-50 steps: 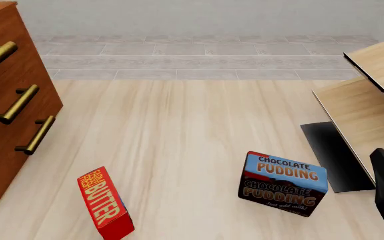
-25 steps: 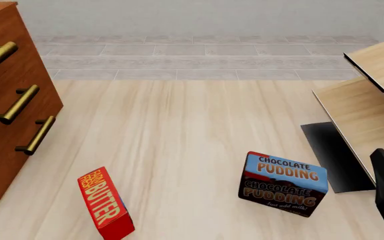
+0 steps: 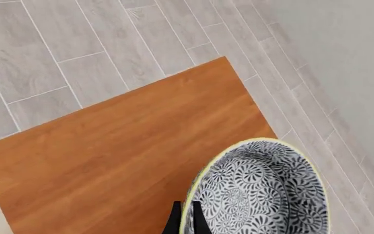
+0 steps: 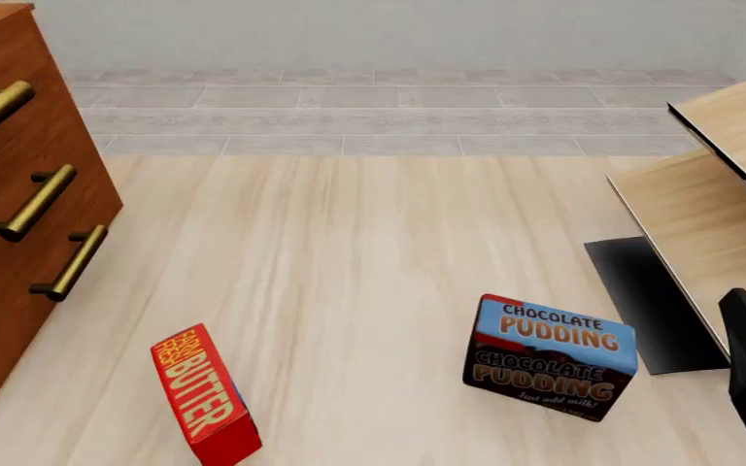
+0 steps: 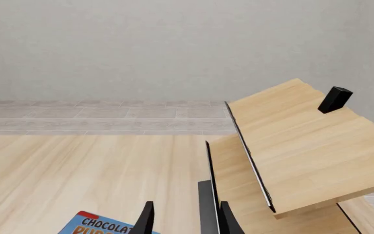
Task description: Close the top drawer of the cabinet and put the bowl on top of it.
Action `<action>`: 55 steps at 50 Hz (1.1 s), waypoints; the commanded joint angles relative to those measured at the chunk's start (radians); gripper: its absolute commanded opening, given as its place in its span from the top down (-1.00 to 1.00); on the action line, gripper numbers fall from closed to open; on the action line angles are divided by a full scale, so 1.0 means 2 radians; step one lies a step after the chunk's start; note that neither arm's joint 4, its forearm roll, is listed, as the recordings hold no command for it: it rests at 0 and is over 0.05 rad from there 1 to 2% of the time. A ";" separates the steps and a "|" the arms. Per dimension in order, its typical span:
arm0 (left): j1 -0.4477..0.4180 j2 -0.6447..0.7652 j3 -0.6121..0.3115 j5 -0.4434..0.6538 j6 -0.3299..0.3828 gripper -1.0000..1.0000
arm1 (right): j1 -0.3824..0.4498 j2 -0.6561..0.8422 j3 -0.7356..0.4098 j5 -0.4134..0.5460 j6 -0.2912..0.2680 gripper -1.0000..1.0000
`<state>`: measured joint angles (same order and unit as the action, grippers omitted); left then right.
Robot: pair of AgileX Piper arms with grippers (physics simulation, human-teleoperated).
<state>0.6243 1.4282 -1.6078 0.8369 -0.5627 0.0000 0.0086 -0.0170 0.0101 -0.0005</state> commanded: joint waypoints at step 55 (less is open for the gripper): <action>-0.012 -0.023 -0.130 0.116 0.019 -1.00 | 0.000 -0.001 0.002 -0.001 0.000 -1.00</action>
<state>0.6038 1.4251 -1.8380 1.0256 -0.5272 -0.0001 0.0086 -0.0170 0.0101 -0.0005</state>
